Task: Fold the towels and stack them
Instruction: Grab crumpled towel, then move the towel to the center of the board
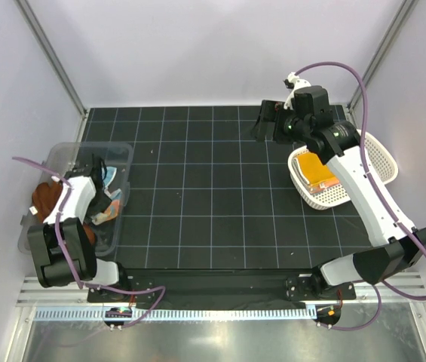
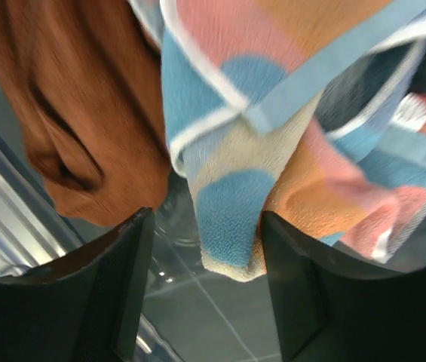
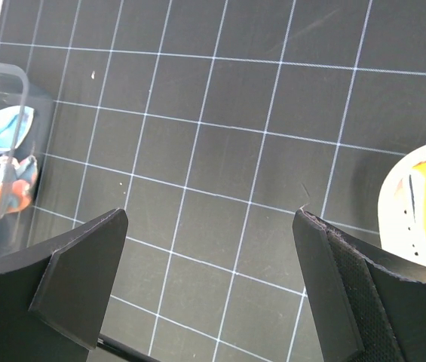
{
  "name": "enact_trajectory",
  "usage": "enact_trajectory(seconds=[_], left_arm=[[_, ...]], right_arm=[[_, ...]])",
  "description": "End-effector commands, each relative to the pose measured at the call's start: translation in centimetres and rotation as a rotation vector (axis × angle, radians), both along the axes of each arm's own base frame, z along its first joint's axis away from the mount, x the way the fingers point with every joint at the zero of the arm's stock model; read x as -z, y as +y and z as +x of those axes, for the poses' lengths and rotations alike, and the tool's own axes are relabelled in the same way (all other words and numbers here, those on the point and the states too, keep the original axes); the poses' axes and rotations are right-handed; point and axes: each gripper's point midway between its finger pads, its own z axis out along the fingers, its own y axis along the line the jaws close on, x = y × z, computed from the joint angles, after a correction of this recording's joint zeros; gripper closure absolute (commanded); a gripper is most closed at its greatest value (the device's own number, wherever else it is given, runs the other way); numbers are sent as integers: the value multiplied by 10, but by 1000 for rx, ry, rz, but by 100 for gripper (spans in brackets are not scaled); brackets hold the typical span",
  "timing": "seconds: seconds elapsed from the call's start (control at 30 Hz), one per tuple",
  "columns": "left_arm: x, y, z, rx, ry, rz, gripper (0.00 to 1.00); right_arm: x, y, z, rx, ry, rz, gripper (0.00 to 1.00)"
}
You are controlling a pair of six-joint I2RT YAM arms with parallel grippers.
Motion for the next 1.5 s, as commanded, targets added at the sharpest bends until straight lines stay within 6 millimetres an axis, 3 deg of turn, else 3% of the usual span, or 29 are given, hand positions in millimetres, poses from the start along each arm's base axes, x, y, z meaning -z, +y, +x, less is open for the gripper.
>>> enact_trajectory(seconds=[0.0,0.03,0.07,0.13,0.23,0.3,0.37,0.43,0.47,0.53,0.57,0.6,0.63,0.67,0.73,0.77,0.8,0.83,0.9,0.93,0.97,1.03,1.13,1.23,1.3,1.33,1.37,1.43,1.47], left_arm=[[9,-10,9,-76,-97,-60,41],[13,-9,7,-85,-90,-57,46],[14,-7,7,-85,-90,-44,71],[8,-6,11,-70,-100,-37,98],[-16,-5,26,-14,-174,-34,100],[-64,-12,54,71,-300,-21,100],[-131,-23,89,160,-463,-9,100],[-180,-59,115,294,-573,-53,100],[-244,-73,131,350,-720,-46,100],[-284,-139,147,574,-794,-157,100],[-319,-164,146,650,-874,-206,100],[-328,-189,146,718,-895,-269,100],[-331,-236,138,851,-898,-379,100],[-331,-254,132,893,-895,-416,100],[-310,-293,110,984,-831,-473,100],[-295,-303,102,998,-796,-489,100],[-258,-314,92,1019,-711,-510,100],[-242,-327,76,1051,-673,-539,100],[-208,-337,59,1055,-599,-571,99],[-157,-343,37,1041,-473,-597,98],[-142,-345,30,1033,-460,-600,97],[-80,-343,-1,1003,-306,-610,89],[-30,-334,-30,955,-189,-576,70],[-38,-333,-24,964,-236,-556,50],[-62,-330,-2,991,-294,-492,38],[-69,-327,7,991,-304,-468,37],[-91,-331,24,1028,-353,-447,37],[-94,-343,47,1094,-367,-444,38],[-111,-354,62,1146,-412,-437,39]], right_arm=[[-28,7,-1,-16,-58,56,0],[-29,7,-2,-17,-61,61,0],[-29,8,-3,-14,-57,69,0],[-32,8,-7,-18,-62,73,0],[-36,4,-10,-12,-74,66,1],[-36,1,-12,-7,-77,56,1],[-33,0,-12,-4,-72,47,0],[-31,-14,-9,60,-81,6,0],[-27,-19,-7,88,-87,-7,0],[-33,-27,-8,122,-123,-13,0],[-30,-27,-7,126,-127,-12,0],[-30,-27,-8,129,-129,-9,0],[-29,-27,-9,135,-121,0,0],[-23,-29,-10,153,-101,-3,0],[-12,-35,-12,184,-64,-14,0],[-7,-35,-17,176,-44,-23,0],[-3,-35,-19,172,-39,-23,0],[3,-36,-21,171,-32,-27,0],[18,-40,-28,175,-25,-37,0],[36,-43,-33,176,7,-57,0],[40,-46,-35,190,8,-58,0],[70,-47,-42,194,69,-77,3],[103,-34,-45,152,142,-50,11],[129,-19,-40,127,207,-18,23],[135,-12,-28,152,219,19,30],[144,-10,-23,172,249,16,32],[148,-9,-21,200,268,28,33],[159,0,-24,225,309,62,37],[162,1,-27,228,315,62,36]])
